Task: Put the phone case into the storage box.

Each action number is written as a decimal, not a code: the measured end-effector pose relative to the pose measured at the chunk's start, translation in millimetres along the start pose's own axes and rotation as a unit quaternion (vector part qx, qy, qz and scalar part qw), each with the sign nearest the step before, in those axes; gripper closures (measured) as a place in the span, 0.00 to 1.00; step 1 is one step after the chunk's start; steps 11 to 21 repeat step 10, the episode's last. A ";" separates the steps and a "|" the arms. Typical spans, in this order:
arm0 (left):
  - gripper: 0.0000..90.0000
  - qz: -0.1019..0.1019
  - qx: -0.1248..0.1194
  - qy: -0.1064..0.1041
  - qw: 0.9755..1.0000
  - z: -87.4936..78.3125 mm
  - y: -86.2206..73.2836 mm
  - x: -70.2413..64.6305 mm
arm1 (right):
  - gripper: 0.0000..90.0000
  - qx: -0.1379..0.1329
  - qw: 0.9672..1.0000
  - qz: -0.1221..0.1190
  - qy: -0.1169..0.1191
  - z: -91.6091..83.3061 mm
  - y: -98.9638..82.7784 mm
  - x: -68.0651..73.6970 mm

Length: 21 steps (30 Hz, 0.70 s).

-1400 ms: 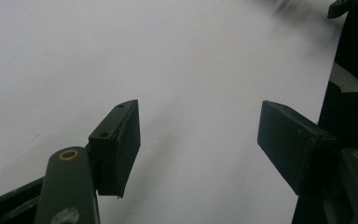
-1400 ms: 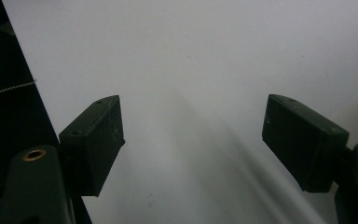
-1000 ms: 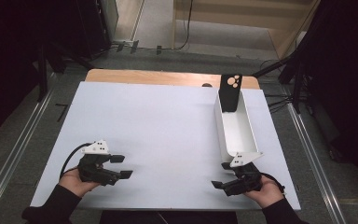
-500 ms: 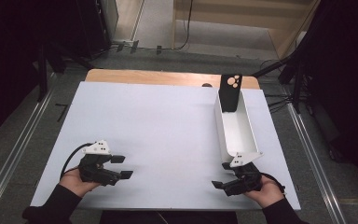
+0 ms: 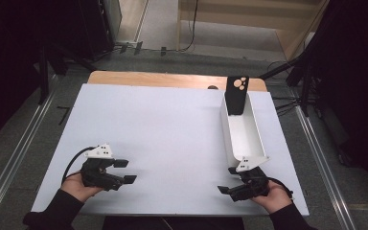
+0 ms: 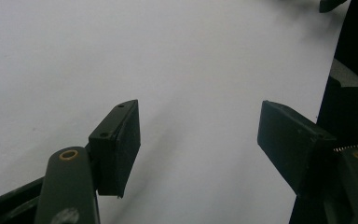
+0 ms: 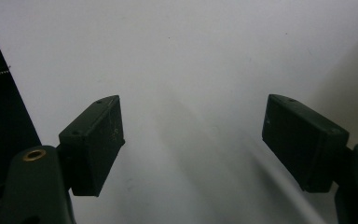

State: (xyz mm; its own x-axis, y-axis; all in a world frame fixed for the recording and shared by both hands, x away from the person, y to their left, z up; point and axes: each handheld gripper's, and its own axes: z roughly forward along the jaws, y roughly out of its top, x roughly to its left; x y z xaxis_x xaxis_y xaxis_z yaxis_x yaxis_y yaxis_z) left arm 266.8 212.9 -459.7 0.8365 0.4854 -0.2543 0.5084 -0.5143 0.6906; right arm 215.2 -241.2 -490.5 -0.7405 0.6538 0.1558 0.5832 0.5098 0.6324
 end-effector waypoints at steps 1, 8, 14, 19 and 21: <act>0.33 0.000 0.000 0.000 1.000 0.0 0.0 0.0 | 0.21 0.000 1.000 0.000 0.000 0.0 0.0 0.0; 0.33 0.001 0.000 0.000 1.000 -0.1 0.1 0.1 | 0.21 0.005 1.000 0.005 -0.004 0.3 -0.7 -0.6; 0.33 0.001 0.000 -0.001 1.000 -0.2 0.2 0.4 | 0.21 0.007 1.000 0.006 -0.004 0.3 -0.4 -0.6; 0.33 0.001 0.000 -0.001 1.000 -0.2 0.2 0.4 | 0.21 0.007 1.000 0.006 -0.004 0.3 -0.4 -0.6; 0.33 0.001 0.000 -0.001 1.000 -0.2 0.2 0.4 | 0.21 0.007 1.000 0.006 -0.004 0.3 -0.4 -0.6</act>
